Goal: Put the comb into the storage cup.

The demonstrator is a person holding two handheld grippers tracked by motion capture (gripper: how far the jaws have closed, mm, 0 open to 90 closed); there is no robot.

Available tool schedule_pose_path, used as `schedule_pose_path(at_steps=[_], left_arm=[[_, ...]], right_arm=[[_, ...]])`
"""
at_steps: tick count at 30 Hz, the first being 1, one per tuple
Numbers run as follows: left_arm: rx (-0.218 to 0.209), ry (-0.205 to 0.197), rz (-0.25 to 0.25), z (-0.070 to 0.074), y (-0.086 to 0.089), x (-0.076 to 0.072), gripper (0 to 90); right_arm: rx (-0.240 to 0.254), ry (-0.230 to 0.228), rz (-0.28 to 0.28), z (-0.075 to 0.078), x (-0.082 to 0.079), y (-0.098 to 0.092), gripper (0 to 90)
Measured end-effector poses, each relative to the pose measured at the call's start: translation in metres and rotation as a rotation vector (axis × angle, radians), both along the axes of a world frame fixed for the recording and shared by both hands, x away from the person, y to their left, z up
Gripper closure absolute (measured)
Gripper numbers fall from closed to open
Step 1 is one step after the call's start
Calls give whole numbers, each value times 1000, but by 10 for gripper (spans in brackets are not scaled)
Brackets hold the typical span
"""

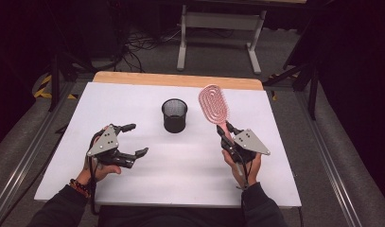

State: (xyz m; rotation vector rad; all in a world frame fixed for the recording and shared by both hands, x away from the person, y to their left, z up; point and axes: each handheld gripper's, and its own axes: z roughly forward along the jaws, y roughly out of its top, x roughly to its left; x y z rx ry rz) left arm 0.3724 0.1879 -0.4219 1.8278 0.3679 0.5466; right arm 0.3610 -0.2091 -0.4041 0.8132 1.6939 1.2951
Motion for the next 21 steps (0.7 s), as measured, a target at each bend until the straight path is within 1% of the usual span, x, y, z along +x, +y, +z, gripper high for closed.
schedule_pose_path(at_steps=[5,13,17,18,19,21], left_arm=[[-11,8,-2,0,-2,2,119],[-24,15,11,2,-1,0,130],[-20,14,9,3,-1,0,150],[-24,14,13,3,-2,0,154],[-22,15,13,3,-2,0,154],[-13,21,28,2,-3,0,156]], right_arm=[[8,-1,4,0,0,0,691],[19,-18,9,1,-3,2,690],[15,-21,12,2,-3,3,690],[28,-25,16,3,-4,3,690],[28,-26,17,3,-5,3,691],[21,-28,19,3,-5,4,690]])
